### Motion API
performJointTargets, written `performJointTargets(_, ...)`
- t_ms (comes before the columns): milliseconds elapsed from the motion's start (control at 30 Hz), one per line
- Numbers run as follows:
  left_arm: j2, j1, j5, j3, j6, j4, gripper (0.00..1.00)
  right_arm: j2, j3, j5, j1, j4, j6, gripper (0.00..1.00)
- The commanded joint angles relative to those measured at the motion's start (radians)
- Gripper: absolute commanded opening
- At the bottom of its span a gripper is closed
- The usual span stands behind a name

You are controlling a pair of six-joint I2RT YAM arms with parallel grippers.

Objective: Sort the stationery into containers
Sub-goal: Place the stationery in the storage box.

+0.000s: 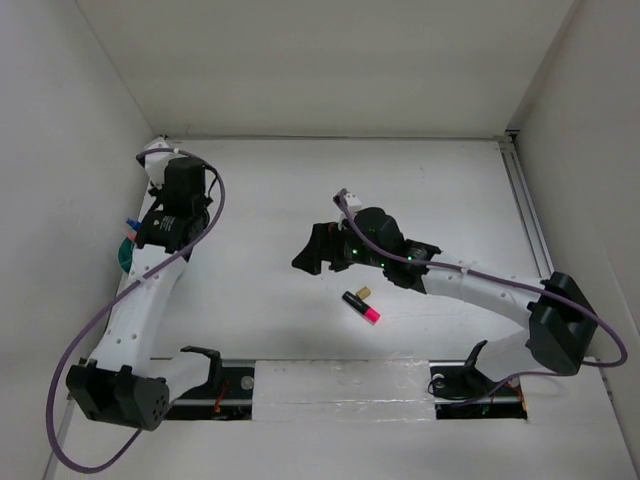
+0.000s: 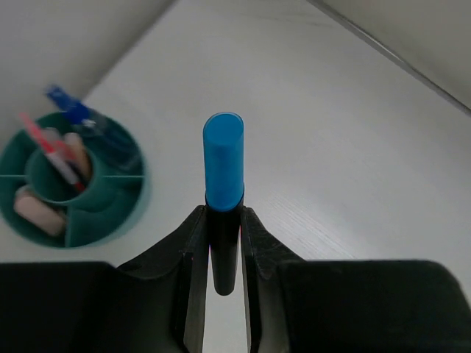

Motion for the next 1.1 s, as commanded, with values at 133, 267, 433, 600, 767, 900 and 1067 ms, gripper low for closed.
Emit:
performJointTargets(133, 0.143, 0.233, -0.197, 0.143, -0.062, -0.108, 0.0, -0.051, -0.037, -0.115, -0.065, 0.026, -0.034, 1.0)
performJointTargets(267, 0.189, 0.325, -0.177, 0.206, -0.075, -0.157, 0.0, -0.072, -0.066, -0.124, -0.085, 0.017, -0.045, 1.0)
performJointTargets(433, 0.189, 0.451, -0.142, 0.261, -0.08, -0.136, 0.0, -0.072, -0.077, -0.158, -0.122, -0.002, -0.074, 1.0)
performJointTargets(600, 0.338, 0.451, -0.25, 0.379, -0.106, -0.211, 0.0, -0.062, -0.077, -0.178, -0.131, -0.013, -0.083, 1.0)
performJointTargets(767, 0.392, 0.451, -0.322, 0.402, -0.047, -0.194, 0.0, -0.028, -0.086, -0.196, -0.131, -0.022, -0.083, 1.0)
performJointTargets(900, 0.306, 0.451, -0.264, 0.254, 0.099, -0.021, 0.0, -0.008, -0.086, -0.216, -0.131, -0.031, -0.092, 1.0)
performJointTargets(1067, 0.15, 0.451, -0.198, 0.106, 0.167, 0.1, 0.0, 0.02, -0.068, -0.237, -0.131, -0.04, -0.101, 1.0)
